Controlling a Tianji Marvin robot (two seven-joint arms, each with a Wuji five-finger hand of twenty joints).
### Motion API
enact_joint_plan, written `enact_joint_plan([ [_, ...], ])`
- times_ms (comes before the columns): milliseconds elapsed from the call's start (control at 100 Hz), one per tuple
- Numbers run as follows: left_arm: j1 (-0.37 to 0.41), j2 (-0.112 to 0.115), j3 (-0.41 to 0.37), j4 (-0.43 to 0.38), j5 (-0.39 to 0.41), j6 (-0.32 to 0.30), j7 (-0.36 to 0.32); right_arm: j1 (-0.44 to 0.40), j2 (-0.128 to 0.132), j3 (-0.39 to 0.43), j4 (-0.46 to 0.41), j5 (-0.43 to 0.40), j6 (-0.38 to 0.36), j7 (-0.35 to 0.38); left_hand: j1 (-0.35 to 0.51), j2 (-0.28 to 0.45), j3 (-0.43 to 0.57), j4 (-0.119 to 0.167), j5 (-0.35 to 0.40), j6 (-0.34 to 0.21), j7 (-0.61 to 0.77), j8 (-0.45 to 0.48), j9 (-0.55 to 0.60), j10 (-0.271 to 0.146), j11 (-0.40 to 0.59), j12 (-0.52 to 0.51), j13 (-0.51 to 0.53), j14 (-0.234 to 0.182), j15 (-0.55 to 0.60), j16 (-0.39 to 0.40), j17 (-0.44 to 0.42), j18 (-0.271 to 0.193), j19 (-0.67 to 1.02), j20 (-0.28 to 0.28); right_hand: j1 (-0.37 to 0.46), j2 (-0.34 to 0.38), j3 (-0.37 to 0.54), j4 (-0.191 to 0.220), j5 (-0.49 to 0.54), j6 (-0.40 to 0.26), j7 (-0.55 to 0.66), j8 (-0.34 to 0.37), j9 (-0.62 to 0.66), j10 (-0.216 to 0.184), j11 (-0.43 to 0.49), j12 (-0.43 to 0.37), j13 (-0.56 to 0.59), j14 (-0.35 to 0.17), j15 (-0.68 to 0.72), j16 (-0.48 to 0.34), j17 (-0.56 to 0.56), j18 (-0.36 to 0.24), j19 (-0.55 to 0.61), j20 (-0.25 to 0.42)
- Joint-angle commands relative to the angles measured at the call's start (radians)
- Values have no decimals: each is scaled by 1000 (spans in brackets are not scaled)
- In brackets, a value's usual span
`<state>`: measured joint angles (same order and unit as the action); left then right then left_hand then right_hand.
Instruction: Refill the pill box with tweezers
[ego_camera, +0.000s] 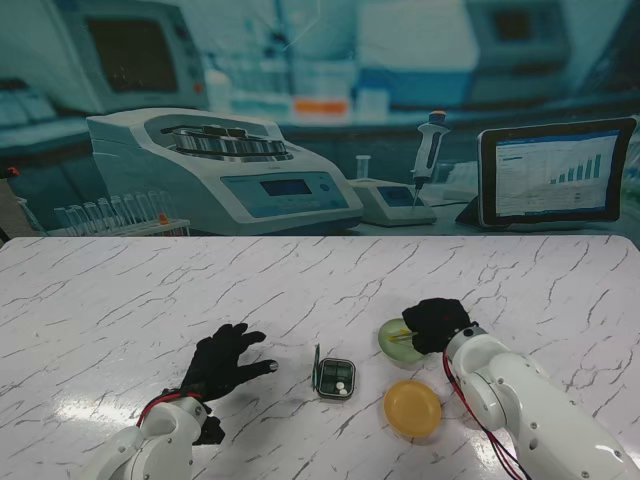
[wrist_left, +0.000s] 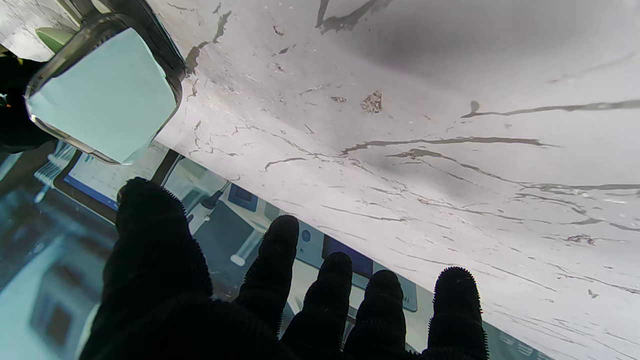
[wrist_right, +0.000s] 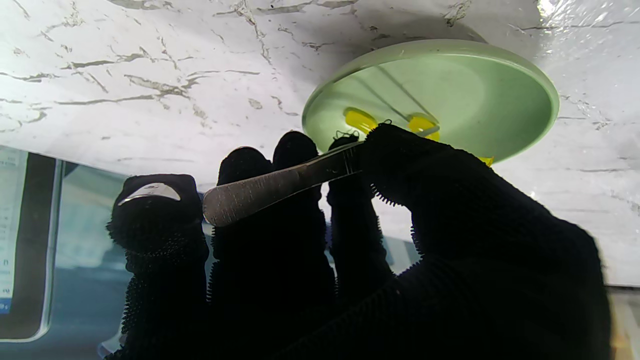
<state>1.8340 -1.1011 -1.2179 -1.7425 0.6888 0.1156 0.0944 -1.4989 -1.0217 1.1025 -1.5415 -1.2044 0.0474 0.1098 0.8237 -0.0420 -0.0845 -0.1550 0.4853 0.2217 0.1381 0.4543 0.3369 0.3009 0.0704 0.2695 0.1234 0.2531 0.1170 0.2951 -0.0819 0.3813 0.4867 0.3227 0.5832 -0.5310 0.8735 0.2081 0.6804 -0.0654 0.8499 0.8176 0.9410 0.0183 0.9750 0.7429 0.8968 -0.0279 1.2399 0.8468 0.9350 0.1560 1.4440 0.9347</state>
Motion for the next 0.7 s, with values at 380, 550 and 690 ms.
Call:
enact_joint_plan([
  [380,4,-8,5,11,-4,-34,2,-1,-2,-11,10,-2,7,-14,-1,38,11,33,1,-5,6,-12,-12,-4,-5,-4,-27,-18,-7,6,-8,7,-9,12,-2,22,160,210,72,-147,100,106,12,-3,64,59,17,-85,54,33,32,-586,30,31],
  [550,3,-9,6,13,-5,-35,5,0,-2,-11,16,-2,-3,-29,0,37,11,33,6,-2,9,-12,-7,-3,-3,-3,-25,-15,-7,6,-8,5,-8,11,-10,25,171,237,74,-167,99,131,5,-7,72,73,7,-91,63,42,18,-588,36,42],
  [690,4,-10,6,14,-6,-35,10,-3,-3,-7,16,-3,-10,-46,1,37,11,33,6,1,9,-12,-4,-4,-3,-2,-24,-14,-5,7,-8,5,-6,11,-13,25,175,250,76,-176,97,142,3,-8,76,77,3,-92,68,44,9,-590,45,50],
])
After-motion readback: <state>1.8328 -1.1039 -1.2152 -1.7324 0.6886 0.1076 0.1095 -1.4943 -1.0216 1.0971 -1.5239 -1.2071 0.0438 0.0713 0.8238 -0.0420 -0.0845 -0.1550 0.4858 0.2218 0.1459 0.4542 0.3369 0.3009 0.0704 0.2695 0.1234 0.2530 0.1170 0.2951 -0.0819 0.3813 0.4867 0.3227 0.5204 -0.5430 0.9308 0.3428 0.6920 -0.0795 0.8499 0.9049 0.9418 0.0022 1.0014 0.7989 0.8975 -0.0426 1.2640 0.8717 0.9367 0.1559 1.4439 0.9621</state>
